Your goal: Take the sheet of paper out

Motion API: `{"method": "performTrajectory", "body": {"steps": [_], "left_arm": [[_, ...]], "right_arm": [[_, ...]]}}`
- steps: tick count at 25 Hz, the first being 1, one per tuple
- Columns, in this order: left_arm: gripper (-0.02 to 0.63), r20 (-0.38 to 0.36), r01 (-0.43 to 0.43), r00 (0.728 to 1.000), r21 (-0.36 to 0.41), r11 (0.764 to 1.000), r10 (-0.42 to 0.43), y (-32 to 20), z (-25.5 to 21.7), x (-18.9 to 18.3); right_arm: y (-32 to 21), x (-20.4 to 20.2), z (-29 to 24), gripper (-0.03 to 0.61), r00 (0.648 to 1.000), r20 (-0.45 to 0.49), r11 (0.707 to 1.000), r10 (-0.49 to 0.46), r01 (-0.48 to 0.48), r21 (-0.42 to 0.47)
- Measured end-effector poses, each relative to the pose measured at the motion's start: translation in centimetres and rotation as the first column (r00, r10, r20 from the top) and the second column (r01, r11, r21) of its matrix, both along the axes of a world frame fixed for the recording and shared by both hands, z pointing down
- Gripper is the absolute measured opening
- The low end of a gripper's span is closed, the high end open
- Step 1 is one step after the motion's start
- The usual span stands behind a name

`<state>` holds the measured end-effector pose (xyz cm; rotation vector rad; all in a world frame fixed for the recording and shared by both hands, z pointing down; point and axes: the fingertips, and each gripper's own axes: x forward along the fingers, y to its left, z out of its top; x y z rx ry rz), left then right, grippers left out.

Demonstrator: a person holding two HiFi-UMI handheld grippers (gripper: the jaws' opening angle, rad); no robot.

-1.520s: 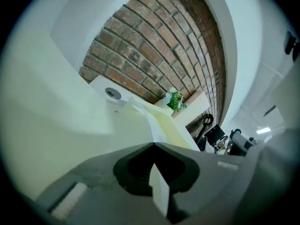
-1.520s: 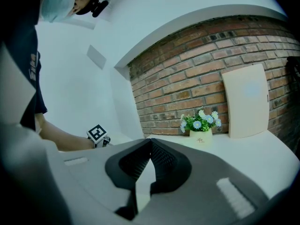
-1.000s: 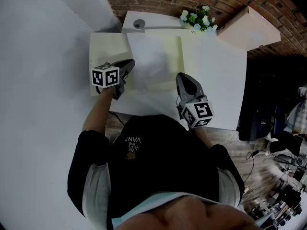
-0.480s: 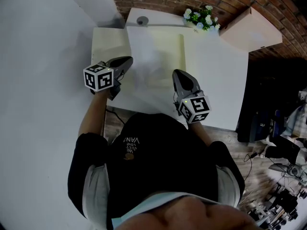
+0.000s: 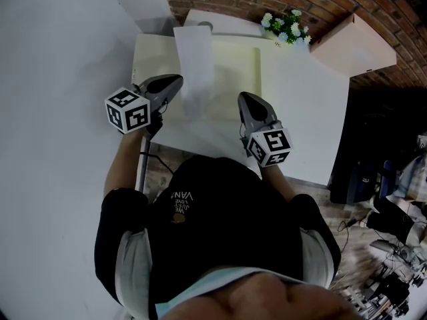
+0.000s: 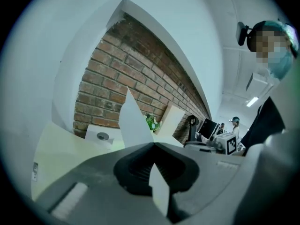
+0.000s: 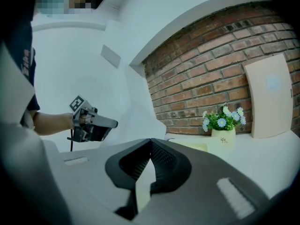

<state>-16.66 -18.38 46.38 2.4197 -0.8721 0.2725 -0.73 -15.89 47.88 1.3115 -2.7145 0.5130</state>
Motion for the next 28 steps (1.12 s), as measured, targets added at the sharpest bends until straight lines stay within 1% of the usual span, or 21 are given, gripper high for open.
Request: {"method": "performTrajectory", "body": {"steps": [6, 8, 15, 20, 23, 26, 28], "left_arm": [[0.0, 0.015, -0.061, 0.998, 0.052, 0.997, 0.06, 1.3, -2.6, 0.9], [0.0, 0.01, -0.082, 0.997, 0.071, 0.994, 0.081, 1.8, -3.6, 1.3], [0.0, 0.0, -0.109, 0.994, 0.151, 0.983, 0.11, 3.3, -7.5, 2.4], [0.0, -0.005, -0.154, 0.987, 0.18, 0.971, 0.158, 5.1, -10.0, 3.8], [0.0, 0.01, -0.187, 0.982, 0.212, 0.959, 0.189, 6.4, -11.3, 4.6], [0.0, 0.009, -0.205, 0.978, 0.241, 0.949, 0.209, 7.6, -12.8, 5.3], [0.0, 0.005, -0.214, 0.976, 0.259, 0.942, 0.22, 8.5, -13.8, 5.7]], "right_arm": [[-0.3, 0.1, -0.2, 0.0, 1.0, 0.008, 1.0, -0.011, 0.011, 0.01], [-0.4, 0.0, -0.3, 0.0, 1.0, 0.015, 1.0, -0.022, 0.022, 0.012], [-0.5, -0.8, -0.5, 0.002, 0.995, 0.047, 0.996, -0.084, 0.084, 0.014], [-0.4, -1.3, -0.6, 0.002, 0.988, 0.059, 0.99, -0.14, 0.139, 0.03], [-0.3, -1.7, -0.8, 0.037, 0.982, 0.074, 0.984, -0.176, 0.173, 0.038], [-0.2, -1.7, -1.2, 0.043, 0.977, 0.087, 0.98, -0.196, 0.192, 0.047], [-0.2, -1.5, -1.7, 0.061, 0.973, 0.099, 0.978, -0.207, 0.202, 0.056]]}}
